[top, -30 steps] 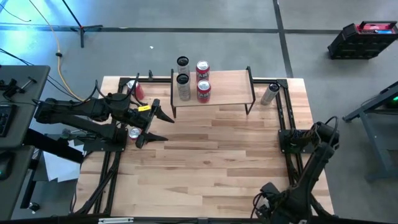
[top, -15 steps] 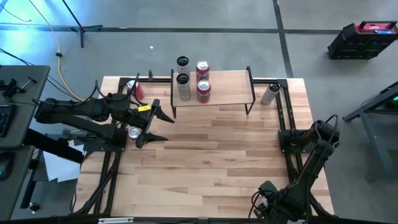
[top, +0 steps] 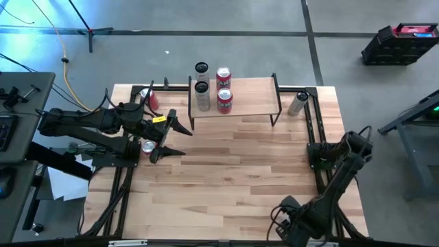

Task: Place canned beverage on shelf
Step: Put the white yellow soda can on the shelf

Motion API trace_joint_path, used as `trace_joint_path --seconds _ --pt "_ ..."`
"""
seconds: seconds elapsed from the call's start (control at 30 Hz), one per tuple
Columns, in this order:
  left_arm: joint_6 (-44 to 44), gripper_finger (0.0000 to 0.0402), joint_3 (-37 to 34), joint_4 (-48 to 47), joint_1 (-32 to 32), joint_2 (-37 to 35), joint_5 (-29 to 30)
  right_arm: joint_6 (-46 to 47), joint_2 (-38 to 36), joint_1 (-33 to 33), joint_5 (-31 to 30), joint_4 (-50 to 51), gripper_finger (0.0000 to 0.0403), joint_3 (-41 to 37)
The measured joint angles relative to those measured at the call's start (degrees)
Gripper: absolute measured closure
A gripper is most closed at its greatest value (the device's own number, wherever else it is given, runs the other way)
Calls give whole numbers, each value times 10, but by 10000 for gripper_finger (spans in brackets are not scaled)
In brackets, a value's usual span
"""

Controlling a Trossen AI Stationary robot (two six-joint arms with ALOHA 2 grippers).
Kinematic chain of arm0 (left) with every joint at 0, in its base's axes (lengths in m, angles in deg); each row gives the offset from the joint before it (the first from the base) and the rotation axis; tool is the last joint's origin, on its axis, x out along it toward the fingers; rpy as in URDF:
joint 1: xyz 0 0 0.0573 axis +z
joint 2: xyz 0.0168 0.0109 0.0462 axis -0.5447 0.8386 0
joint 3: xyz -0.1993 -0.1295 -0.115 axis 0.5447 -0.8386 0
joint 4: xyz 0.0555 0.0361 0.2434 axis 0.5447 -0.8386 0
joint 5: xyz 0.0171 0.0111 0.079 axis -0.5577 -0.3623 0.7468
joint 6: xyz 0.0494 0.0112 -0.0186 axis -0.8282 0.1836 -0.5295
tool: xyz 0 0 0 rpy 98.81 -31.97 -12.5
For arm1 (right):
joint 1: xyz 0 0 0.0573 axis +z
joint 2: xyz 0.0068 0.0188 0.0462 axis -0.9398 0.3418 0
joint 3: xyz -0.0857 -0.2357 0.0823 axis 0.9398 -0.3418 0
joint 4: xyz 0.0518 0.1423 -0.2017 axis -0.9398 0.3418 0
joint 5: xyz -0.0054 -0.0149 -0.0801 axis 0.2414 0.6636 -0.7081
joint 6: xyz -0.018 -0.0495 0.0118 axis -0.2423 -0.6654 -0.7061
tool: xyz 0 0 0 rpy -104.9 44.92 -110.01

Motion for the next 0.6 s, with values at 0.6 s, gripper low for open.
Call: trace_joint_path --seconds 0.6 --pt "0 73 0 0 0 0 0 -411 -54 -202 -10 54 157 0"
